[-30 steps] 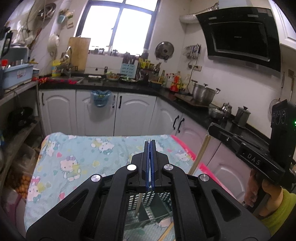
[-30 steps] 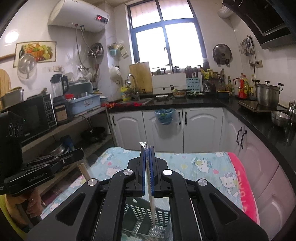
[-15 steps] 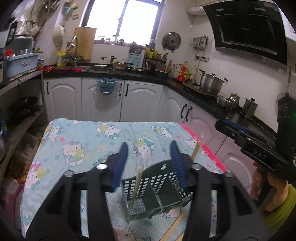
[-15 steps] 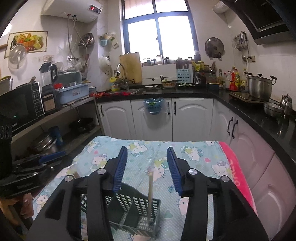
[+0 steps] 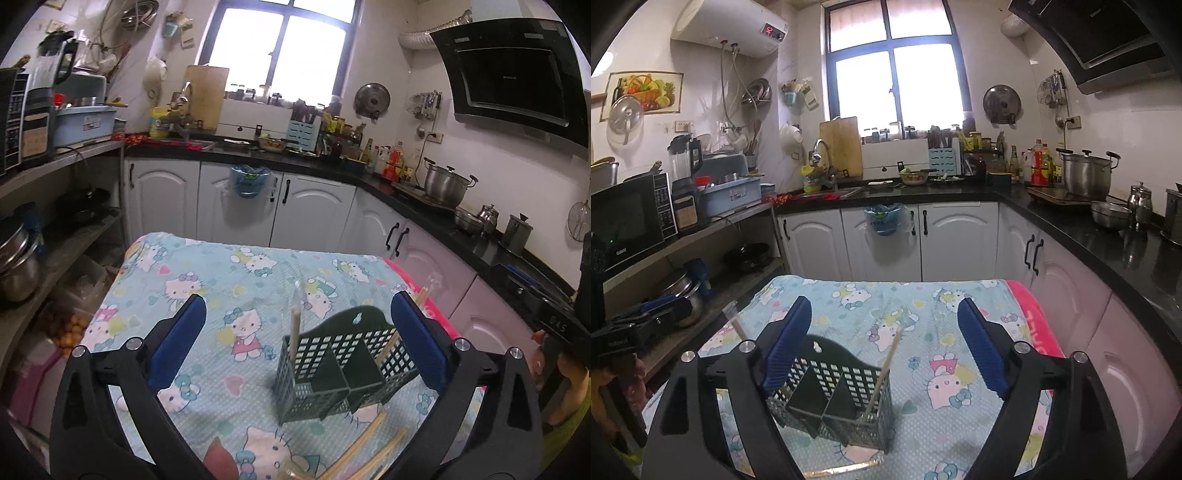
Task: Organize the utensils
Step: 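Withdraw both tools from the caddy back toward the chopstick pile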
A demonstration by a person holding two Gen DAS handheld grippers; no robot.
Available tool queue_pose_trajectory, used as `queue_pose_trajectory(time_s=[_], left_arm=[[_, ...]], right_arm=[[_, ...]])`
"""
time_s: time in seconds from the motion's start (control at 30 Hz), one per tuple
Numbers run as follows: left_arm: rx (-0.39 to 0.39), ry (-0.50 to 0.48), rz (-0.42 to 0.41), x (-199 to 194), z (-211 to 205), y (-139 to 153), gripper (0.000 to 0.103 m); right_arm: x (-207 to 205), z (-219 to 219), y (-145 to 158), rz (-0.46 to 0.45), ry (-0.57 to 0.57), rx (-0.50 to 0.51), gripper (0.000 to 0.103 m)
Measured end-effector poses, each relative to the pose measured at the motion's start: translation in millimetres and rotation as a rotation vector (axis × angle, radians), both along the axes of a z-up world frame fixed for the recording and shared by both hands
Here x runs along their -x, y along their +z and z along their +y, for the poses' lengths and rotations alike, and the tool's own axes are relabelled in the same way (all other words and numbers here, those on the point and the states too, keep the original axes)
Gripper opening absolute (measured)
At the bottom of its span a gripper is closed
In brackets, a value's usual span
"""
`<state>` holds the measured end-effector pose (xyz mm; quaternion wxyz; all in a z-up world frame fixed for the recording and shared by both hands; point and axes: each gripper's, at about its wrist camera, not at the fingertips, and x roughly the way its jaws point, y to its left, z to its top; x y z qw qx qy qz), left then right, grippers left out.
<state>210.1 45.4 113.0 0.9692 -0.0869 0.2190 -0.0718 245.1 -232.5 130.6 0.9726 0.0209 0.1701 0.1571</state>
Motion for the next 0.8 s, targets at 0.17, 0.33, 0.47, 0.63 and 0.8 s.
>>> queue_pose_trajectory(time_s=[0.17, 0.33, 0.47, 0.63, 0.8], left_arm=[[-0.005, 0.015, 0.005, 18, 3, -6, 0.092], [0.002, 0.027, 0.005, 38, 5, -12, 0.092], [0.014, 0.031, 0.018, 50, 7, -17, 0.092], [0.001, 0.033, 0.019, 64, 5, -24, 0.092], [-0.009, 0.024, 0.021, 77, 0, -31, 0.092]], right_arm=[[17, -1, -5, 0.001, 0.015, 0.012, 0.085], [34, 3, -9, -0.01, 0.03, 0.044, 0.088], [50, 7, -12, -0.027, 0.047, 0.07, 0.089], [68, 14, -16, -0.037, 0.075, 0.084, 0.092], [82, 18, -21, -0.031, 0.1, 0.093, 0.093]])
